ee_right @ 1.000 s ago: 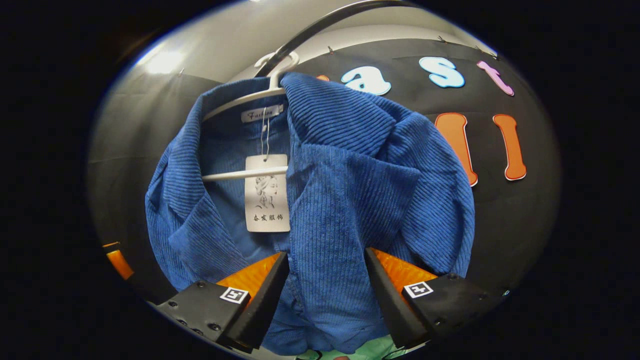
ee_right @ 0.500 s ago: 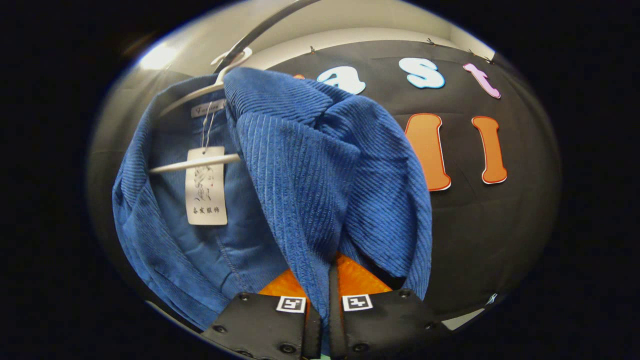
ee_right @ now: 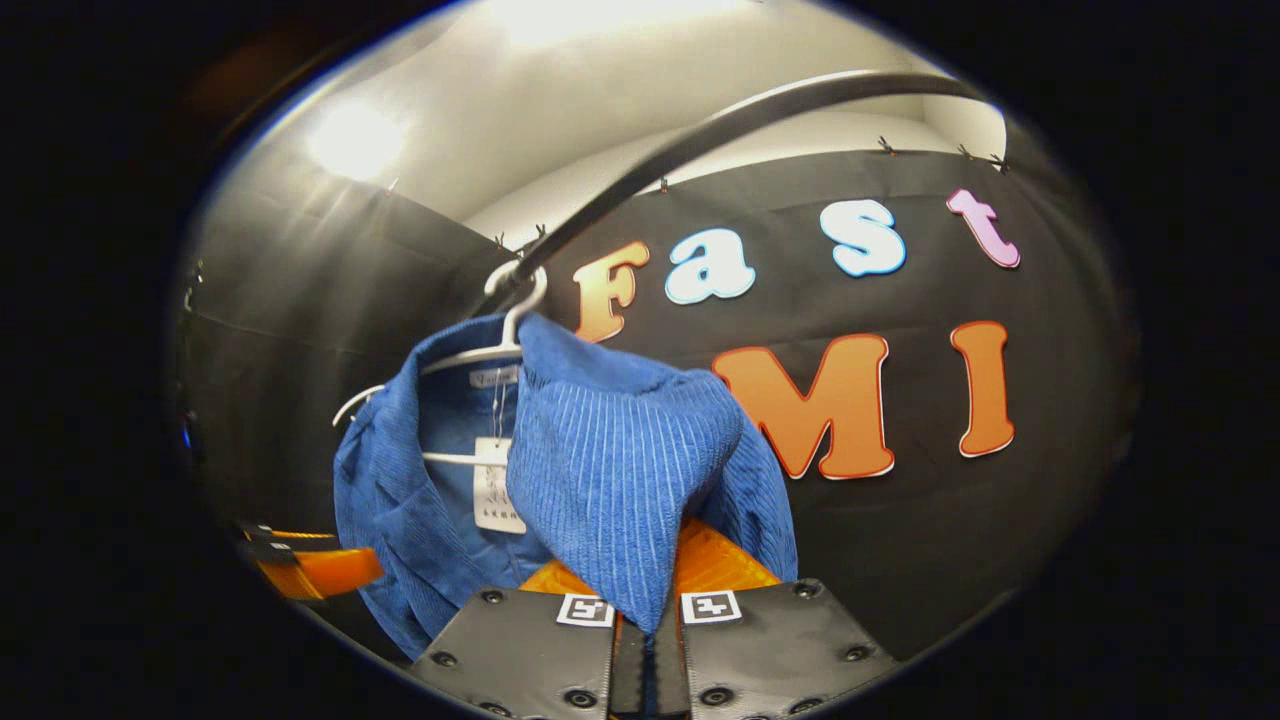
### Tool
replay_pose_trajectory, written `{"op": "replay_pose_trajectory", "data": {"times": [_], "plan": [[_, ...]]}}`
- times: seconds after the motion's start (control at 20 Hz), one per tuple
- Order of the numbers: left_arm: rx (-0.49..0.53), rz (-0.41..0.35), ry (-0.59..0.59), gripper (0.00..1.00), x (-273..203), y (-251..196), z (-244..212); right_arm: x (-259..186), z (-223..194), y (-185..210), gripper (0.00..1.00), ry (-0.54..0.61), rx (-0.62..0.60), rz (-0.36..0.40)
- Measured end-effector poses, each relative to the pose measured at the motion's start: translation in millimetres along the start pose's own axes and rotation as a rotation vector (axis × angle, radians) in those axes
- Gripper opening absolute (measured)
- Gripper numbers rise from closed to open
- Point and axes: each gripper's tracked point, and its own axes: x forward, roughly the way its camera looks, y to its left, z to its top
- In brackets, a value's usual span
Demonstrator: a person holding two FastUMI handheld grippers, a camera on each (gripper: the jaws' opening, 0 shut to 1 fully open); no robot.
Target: Grasp the clothes on the hanger with both hands and then place them into the laundry hamper below.
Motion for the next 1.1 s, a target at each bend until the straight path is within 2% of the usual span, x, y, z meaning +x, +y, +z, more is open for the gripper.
{"op": "replay_pose_trajectory", "data": {"times": [0.05, 0.1, 0.3, 0.35, 0.45, 0.5, 0.7, 0.75, 0.8, 0.9, 1.0, 1.1], "plan": [[-0.016, 0.004, -0.007, 0.95, 7.0, -1.9, 2.8, -6.2, 15.0, 0.4, 0.13, -0.028, 0.008, 0.019], [-0.029, 0.005, -0.021, 0.92, 13.6, -5.6, 6.1, -12.1, 28.6, 2.2, 0.15, -0.058, 0.016, 0.044], [-0.029, 0.016, -0.098, 0.92, 43.4, -24.9, 30.1, -29.2, 51.7, 4.1, 0.17, -0.111, 0.013, 0.102], [-0.029, 0.004, -0.115, 0.92, 48.8, -34.4, 34.4, -32.7, 53.1, 4.8, 0.11, -0.112, 0.008, 0.11], [-0.023, -0.005, -0.147, 0.92, 56.7, -50.2, 39.3, -36.5, 51.8, 6.0, 0.11, -0.108, 0.012, 0.128], [-0.009, 0.014, -0.156, 0.92, 60.3, -50.8, 37.2, -37.0, 51.7, 8.9, 0.11, -0.106, 0.019, 0.138], [0.107, 0.176, -0.182, 0.91, 71.7, -18.4, 20.9, -37.5, 52.5, 1.6, 0.11, -0.107, 0.022, 0.138], [0.137, 0.208, -0.184, 0.95, 72.4, -7.2, 15.8, -38.1, 51.8, 0.4, 0.11, -0.107, 0.026, 0.137], [0.162, 0.229, -0.182, 0.91, 71.6, 3.1, 8.5, -37.5, 50.5, -1.1, 0.11, -0.104, 0.029, 0.134], [0.182, 0.26, -0.167, 0.91, 65.0, 23.8, -11.3, -37.3, 49.7, -2.9, 0.11, -0.103, 0.033, 0.129], [0.213, 0.306, -0.172, 0.97, 54.4, 49.4, -17.5, -33.4, 47.4, -6.4, 0.11, -0.104, 0.03, 0.125], [0.274, 0.334, -0.184, 0.67, 45.7, 67.0, -7.9, -30.9, 43.4, -9.6, 0.11, -0.096, 0.021, 0.12]]}}
